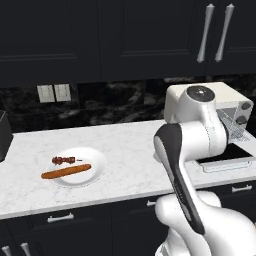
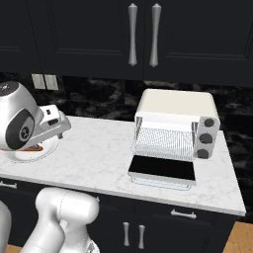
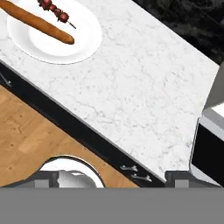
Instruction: Pick up the kebab skewer and baguette bread, and place them inside the toaster oven. Close the toaster oven door and start by setting the timer.
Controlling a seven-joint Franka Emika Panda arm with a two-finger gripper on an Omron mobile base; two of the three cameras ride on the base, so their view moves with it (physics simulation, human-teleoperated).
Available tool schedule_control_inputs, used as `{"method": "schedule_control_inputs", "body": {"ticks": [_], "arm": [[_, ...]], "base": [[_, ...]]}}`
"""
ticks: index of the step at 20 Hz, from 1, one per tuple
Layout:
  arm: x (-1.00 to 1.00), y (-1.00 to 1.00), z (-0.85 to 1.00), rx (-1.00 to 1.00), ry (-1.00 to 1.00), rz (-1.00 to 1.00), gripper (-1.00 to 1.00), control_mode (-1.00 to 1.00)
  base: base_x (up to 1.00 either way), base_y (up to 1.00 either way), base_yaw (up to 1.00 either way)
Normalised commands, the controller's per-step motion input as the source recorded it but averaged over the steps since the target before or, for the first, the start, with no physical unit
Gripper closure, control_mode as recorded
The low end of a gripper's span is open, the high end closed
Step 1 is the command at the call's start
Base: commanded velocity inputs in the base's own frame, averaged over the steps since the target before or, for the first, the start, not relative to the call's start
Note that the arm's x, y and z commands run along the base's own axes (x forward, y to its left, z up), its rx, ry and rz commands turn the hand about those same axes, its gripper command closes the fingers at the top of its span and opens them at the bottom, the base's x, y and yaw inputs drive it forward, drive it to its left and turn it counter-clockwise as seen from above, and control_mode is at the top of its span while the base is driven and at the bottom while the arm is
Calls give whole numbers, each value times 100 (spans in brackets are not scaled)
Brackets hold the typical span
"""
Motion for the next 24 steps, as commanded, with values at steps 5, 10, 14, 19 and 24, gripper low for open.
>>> {"method": "schedule_control_inputs", "body": {"ticks": [5,10,14,19,24], "arm": [[0,100,0,0,1,24,-100,-100],[23,100,-5,-1,8,35,-100,-100],[63,93,-17,-2,11,41,-100,-100],[31,71,-43,-8,21,34,-100,-100],[14,50,-39,-20,8,8,-100,-100]], "base": [[0,0,0],[0,0,0],[0,0,0],[0,0,0],[0,0,0]]}}
